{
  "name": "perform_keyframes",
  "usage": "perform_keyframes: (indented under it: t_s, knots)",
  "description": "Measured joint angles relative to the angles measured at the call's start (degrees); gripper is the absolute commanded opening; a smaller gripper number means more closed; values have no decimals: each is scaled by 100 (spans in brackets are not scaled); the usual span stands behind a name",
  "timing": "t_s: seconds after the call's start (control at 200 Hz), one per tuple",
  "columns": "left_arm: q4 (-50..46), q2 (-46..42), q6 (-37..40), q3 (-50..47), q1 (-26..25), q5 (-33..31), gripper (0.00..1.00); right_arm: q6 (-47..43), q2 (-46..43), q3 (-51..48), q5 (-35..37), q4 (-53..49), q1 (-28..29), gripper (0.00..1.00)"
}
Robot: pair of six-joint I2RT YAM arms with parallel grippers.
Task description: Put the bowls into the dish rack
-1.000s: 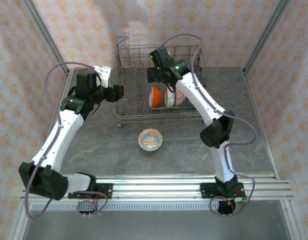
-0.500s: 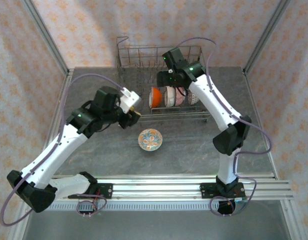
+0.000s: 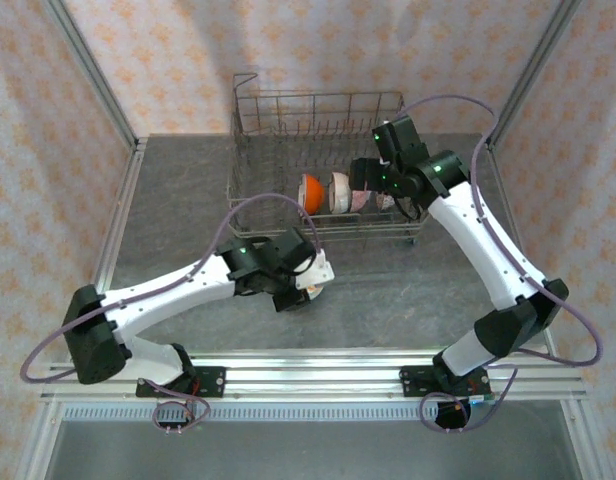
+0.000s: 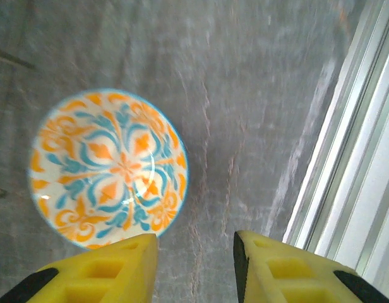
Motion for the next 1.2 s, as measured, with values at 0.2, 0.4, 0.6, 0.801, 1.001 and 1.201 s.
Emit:
perform_keyframes:
  t_s: [0.2, 0.4, 0.6, 0.801, 1.001, 1.201]
  knots:
    - [46, 667, 332, -140, -42, -116, 44, 92, -48, -308, 0, 2, 0, 88]
    - [92, 1067, 614, -151, -136, -197, 53, 131, -76, -328, 2, 48, 0, 89]
    - [214, 1298, 710, -243, -144, -466, 58, 151, -79, -348, 2, 92, 0, 89]
    - [404, 1786, 708, -247, -144, -831, 55, 151, -39, -358, -13, 140, 0, 89]
    - [468, 2028, 732, -173, -144, -905, 38, 144, 74, -358, -13, 153, -2, 89]
    - [476, 2083, 765, -70, -144, -876, 25, 103, 129, -358, -15, 162, -22, 90]
